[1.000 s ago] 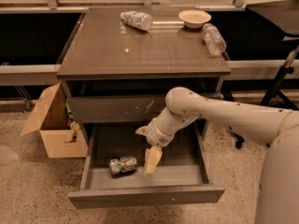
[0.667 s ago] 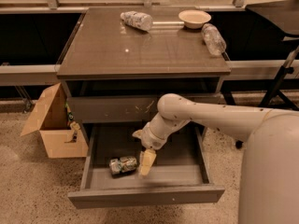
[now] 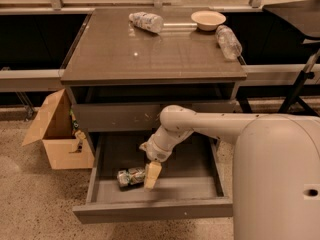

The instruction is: Pick 7up can from middle drawer and place on counter

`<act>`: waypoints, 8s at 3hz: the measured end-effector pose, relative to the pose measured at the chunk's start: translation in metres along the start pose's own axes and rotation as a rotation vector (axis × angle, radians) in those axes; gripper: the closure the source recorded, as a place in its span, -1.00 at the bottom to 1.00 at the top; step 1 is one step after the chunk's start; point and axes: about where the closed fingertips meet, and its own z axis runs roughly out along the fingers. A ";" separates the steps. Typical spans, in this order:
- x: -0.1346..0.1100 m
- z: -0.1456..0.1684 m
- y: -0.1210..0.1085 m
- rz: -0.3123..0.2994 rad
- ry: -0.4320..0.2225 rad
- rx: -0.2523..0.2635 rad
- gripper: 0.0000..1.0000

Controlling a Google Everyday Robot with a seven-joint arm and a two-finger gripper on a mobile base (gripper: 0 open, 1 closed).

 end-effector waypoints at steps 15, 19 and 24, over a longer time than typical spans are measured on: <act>-0.059 -0.152 0.029 -0.320 0.094 0.149 1.00; -0.102 -0.317 0.034 -0.392 0.246 0.379 1.00; -0.124 -0.420 -0.087 -0.312 0.203 0.632 1.00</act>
Offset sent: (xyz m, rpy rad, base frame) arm 0.0523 0.0302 -0.0748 -0.1046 -0.1208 0.0574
